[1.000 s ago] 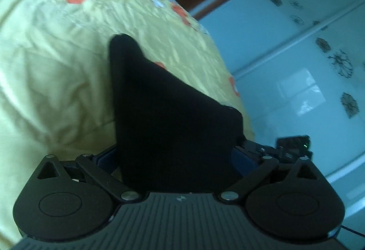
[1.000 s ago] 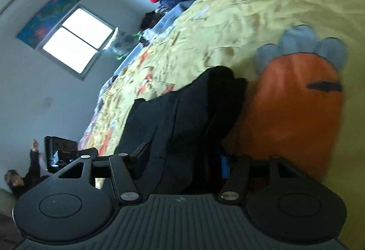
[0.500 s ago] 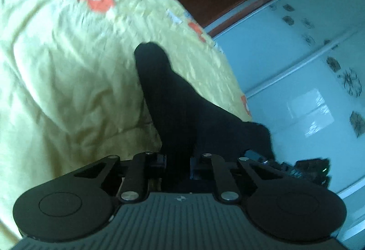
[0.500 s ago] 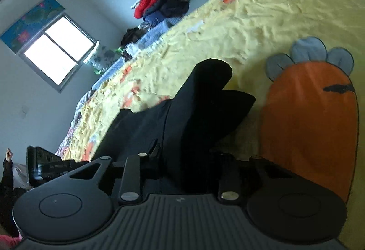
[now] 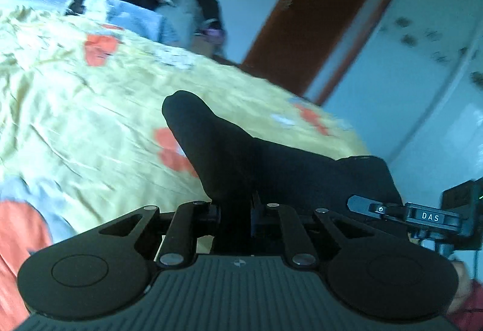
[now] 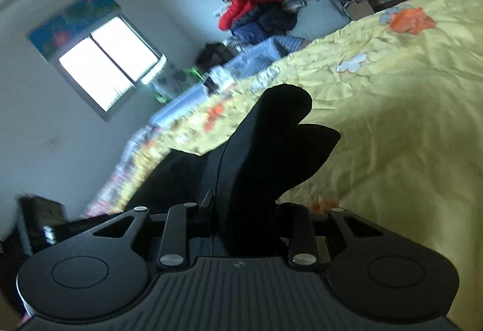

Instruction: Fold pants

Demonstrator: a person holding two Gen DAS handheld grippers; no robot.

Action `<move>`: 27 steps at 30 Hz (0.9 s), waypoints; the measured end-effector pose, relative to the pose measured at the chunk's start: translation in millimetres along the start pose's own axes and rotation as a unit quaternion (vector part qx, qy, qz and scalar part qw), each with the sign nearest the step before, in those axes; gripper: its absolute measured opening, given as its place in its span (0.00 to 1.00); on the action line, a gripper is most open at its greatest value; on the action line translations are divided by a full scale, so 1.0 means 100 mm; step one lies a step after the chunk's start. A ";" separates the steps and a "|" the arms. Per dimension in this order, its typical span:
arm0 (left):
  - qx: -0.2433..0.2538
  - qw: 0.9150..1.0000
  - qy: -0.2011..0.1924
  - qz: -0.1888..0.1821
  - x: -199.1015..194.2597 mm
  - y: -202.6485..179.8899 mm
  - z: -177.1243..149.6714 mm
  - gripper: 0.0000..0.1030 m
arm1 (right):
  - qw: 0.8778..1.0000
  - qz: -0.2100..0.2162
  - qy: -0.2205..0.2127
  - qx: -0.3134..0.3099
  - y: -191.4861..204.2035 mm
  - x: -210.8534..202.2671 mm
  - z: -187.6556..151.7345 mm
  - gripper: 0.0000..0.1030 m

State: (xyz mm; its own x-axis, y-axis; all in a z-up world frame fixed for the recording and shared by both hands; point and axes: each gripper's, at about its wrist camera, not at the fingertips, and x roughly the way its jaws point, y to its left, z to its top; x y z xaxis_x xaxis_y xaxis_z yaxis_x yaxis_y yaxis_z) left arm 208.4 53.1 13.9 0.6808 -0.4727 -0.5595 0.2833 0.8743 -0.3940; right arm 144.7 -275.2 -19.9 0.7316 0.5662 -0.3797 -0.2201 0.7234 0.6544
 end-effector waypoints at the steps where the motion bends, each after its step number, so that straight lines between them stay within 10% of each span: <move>1: 0.003 1.000 0.004 0.011 0.08 0.06 0.01 0.16 | 1.000 -0.016 0.007 -0.007 0.01 0.14 0.02 0.29; 6: -0.025 0.995 0.051 0.081 0.30 0.40 -0.08 0.55 | 0.991 -0.120 0.059 -0.019 -0.12 0.61 0.02 0.55; 10: 0.012 0.988 0.011 0.150 -0.03 0.33 -0.07 0.69 | 0.987 -0.159 -0.016 -0.005 -0.22 0.09 -0.04 0.55; 12: 0.042 0.988 -0.010 0.145 -0.13 0.19 -0.06 0.81 | 0.968 -0.235 -0.067 -0.065 -0.06 -0.14 -0.07 0.56; 14: 0.058 0.993 -0.008 0.099 -0.12 0.02 -0.06 0.97 | 0.971 -0.200 -0.067 -0.115 0.14 -0.20 -0.12 0.56; 17: 0.070 0.994 0.034 0.072 0.11 -0.14 -0.17 1.00 | 0.983 -0.117 0.011 -0.142 0.29 0.06 -0.27 0.55; 19: 0.081 0.988 0.055 0.122 0.32 -0.13 -0.27 0.95 | 0.972 -0.158 0.039 -0.167 0.26 0.28 -0.39 0.55; 22: 0.085 0.981 0.037 0.172 0.22 -0.07 -0.34 0.91 | 0.961 -0.223 0.029 -0.163 0.19 0.32 -0.47 0.67; 27: 0.076 0.983 0.022 0.166 0.00 -0.12 -0.45 0.99 | 0.968 -0.180 -0.008 -0.175 0.47 0.03 -0.66 0.67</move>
State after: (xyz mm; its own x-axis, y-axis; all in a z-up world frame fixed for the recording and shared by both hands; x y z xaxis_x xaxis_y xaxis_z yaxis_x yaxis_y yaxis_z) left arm 174.1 37.6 -14.1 0.7244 -0.1592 -0.6707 0.1492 0.9861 -0.0729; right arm 93.6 -213.4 -33.3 0.8103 0.2495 -0.5302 -0.1534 0.9636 0.2190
